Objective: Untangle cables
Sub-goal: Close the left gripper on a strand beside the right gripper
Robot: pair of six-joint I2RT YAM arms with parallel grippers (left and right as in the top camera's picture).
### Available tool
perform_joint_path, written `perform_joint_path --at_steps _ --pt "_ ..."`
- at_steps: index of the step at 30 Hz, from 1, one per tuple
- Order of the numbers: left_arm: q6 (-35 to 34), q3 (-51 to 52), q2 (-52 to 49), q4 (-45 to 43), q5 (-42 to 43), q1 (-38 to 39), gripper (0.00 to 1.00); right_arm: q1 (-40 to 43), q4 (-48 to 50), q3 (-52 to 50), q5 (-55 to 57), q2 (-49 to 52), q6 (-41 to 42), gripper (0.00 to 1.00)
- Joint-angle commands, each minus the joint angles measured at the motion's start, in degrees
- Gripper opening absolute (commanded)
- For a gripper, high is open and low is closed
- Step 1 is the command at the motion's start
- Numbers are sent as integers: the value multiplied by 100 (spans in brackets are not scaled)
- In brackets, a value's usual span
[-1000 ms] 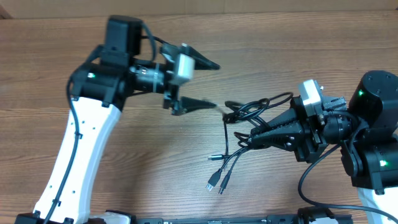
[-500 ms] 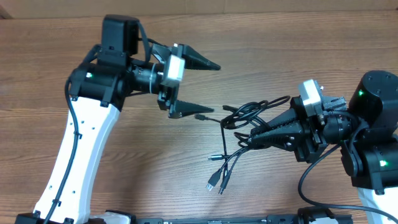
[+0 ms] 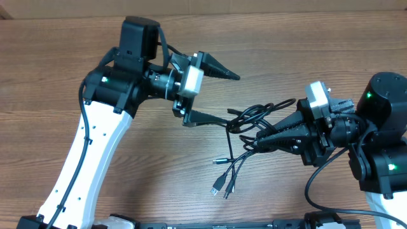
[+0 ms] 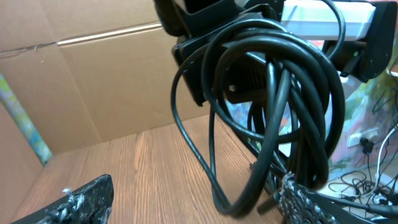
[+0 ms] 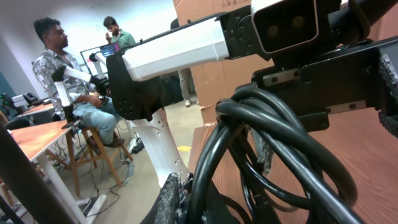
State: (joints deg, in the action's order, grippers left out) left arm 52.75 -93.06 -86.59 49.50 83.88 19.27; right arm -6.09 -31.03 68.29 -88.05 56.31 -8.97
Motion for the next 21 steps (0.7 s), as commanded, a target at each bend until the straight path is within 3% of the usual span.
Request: perform_joint_path --at_steps 1,7,11,13,17,21 --pt "302 -85 2 -87 -17 111 83 -33 37 79 -186 -33 39 4" --pt "302 -85 0 -269 -46 179 71 -33 33 79 -186 -33 66 4" --pt "302 -85 0 -391 -37 223 43 -33 33 79 -186 -33 103 4" --pt "302 -85 0 -466 2 258 19 -33 33 79 -186 -33 105 4" --pt "299 -85 0 -481 20 393 16 -33 33 79 -186 -33 105 4" --pt "299 -85 -2 -479 9 603 21 -33 33 79 -186 -33 105 4"
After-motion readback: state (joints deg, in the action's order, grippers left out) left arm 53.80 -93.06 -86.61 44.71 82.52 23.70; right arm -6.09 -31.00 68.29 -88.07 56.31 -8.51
